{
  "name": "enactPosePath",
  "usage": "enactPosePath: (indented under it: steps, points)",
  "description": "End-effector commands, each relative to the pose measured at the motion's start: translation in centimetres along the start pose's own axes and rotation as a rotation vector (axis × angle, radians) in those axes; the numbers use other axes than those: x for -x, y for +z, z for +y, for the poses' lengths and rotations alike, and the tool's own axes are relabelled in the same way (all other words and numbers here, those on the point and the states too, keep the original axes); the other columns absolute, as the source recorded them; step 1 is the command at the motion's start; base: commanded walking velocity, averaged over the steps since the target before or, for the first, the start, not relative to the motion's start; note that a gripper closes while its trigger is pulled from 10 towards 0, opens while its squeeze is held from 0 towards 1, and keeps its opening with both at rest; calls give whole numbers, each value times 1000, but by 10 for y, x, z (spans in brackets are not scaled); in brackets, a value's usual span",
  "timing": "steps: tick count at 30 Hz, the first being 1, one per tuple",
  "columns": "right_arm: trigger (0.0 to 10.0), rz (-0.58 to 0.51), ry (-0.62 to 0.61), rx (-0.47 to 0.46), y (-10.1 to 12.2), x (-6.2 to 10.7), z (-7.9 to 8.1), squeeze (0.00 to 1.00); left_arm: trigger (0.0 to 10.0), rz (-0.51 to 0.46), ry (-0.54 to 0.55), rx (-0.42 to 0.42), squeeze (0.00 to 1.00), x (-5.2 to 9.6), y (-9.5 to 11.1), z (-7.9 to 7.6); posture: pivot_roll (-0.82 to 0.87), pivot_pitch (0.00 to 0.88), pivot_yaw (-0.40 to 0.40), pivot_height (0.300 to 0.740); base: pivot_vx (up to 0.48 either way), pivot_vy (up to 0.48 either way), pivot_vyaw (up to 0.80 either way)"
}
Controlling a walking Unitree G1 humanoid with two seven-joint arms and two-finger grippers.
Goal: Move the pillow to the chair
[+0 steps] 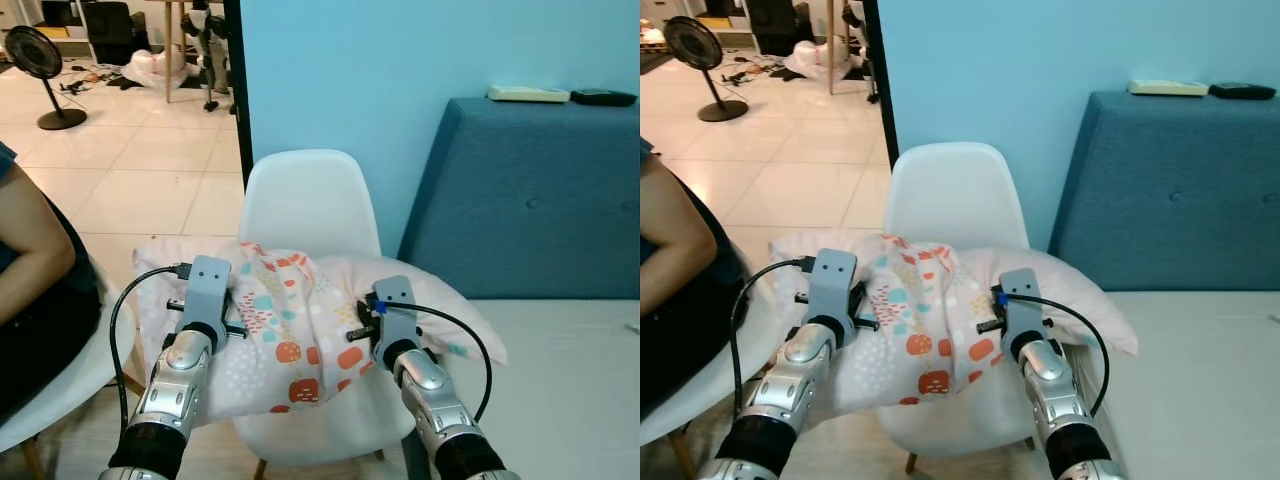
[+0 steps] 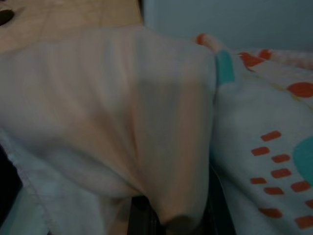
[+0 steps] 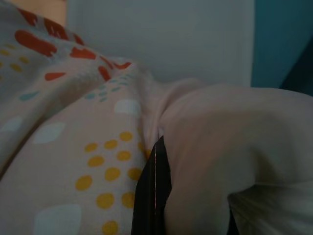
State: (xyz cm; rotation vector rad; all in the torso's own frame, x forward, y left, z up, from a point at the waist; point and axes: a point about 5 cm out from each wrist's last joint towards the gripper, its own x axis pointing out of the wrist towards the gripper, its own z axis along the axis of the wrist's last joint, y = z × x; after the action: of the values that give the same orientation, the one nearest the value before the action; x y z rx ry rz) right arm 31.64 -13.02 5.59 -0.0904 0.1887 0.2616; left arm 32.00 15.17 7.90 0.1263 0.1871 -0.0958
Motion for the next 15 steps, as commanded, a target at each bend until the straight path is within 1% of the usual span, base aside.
enactPosePath:
  steps: [1, 3, 6, 9, 15]
  points:
    - [10000, -35, -12, -2, 8, -2, -3, 0, 10000, -48, -43, -6, 0, -3, 10, -11, -49, 22, -8, 740, 341, 0, -800]
    - [10000, -30, -18, -25, 7, -2, -4, 0, 10000, -47, -45, -8, 0, -3, 10, -11, -49, 23, -9, 740, 345, 0, -481]
    - [10000, -38, -1, 10, 8, -2, -2, 0, 10000, -48, -42, -6, 0, -3, 10, -12, -48, 25, -13, 740, 335, 0, 0]
    - [10000, -38, 1, 12, 8, -2, -1, 0, 10000, -49, -41, -6, 0, -3, 10, -12, -47, 27, -15, 740, 280, 0, 0]
    - [10000, -34, 8, 9, 8, -3, 0, 0, 10000, -53, -18, 6, 0, -2, 9, -10, -43, 36, -23, 740, 0, 0, 0]
